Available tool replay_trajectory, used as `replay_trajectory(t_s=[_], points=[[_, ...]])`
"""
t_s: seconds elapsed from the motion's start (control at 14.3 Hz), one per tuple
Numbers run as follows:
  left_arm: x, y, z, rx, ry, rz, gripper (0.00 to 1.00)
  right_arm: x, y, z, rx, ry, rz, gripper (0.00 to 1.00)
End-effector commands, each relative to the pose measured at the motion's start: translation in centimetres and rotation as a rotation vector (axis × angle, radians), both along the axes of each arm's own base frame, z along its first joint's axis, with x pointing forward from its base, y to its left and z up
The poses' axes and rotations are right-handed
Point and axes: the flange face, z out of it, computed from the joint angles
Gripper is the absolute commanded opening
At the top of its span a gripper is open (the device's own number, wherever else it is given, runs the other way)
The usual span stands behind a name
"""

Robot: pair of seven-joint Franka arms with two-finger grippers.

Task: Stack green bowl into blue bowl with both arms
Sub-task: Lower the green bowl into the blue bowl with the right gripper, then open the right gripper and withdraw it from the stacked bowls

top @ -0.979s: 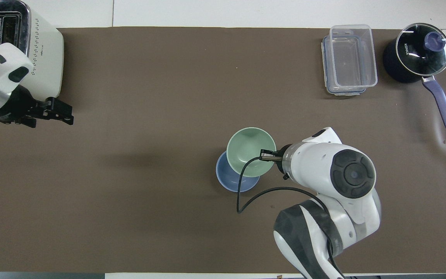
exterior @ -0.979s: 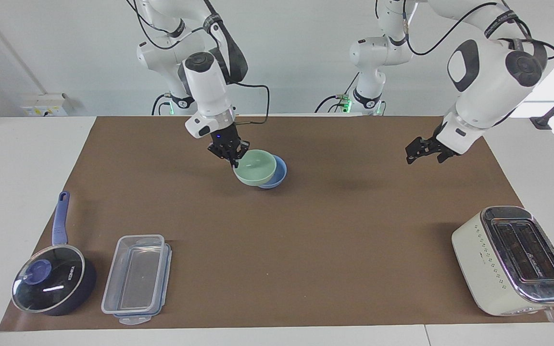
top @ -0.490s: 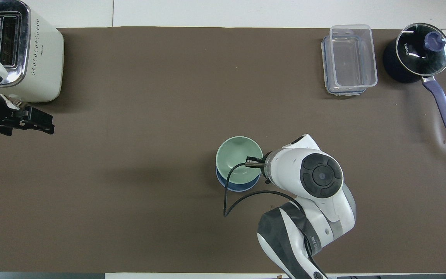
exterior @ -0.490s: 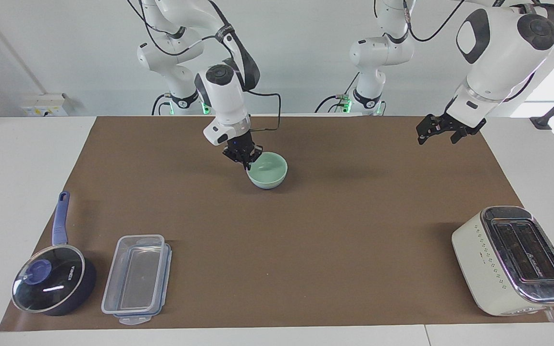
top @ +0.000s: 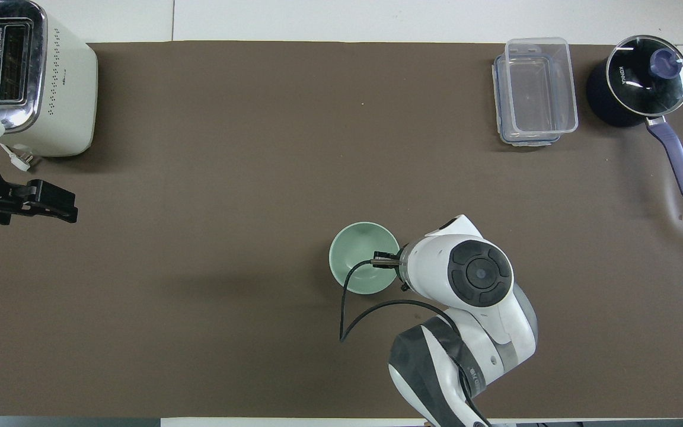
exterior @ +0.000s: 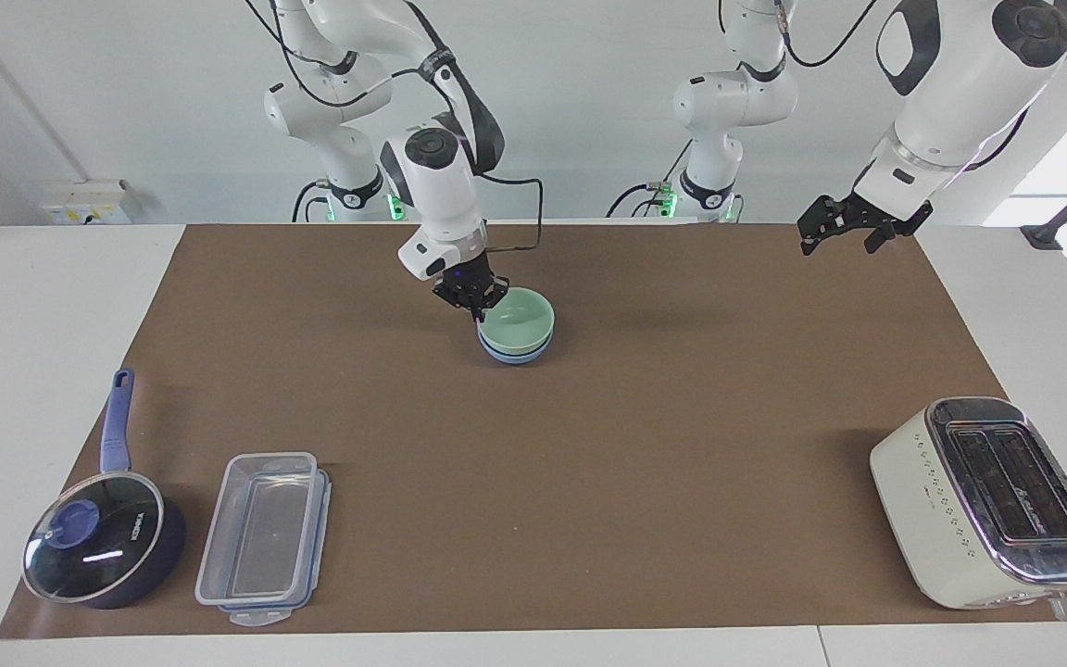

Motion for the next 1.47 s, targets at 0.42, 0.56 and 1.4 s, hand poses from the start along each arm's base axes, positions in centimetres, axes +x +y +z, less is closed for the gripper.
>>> replay_trajectory(t_s=[0.42, 0.56, 1.4], points=[[-0.6, -0.9, 2.6, -0.024, 0.006, 0.021, 1.0, -0.8, -0.2, 0.8, 0.007, 0.031, -0.008, 1.0], [-0.4, -0.5, 2.7, -0.028, -0.012, 0.019, 1.0, -0.6, -0.4, 2.2, 0.015, 0.021, -0.009, 1.0], [-0.1, -0.6, 2.7, -0.029, -0.037, 0.0, 1.0, 5.7, -25.7, 10.1, -0.01, -0.016, -0.009, 1.0]])
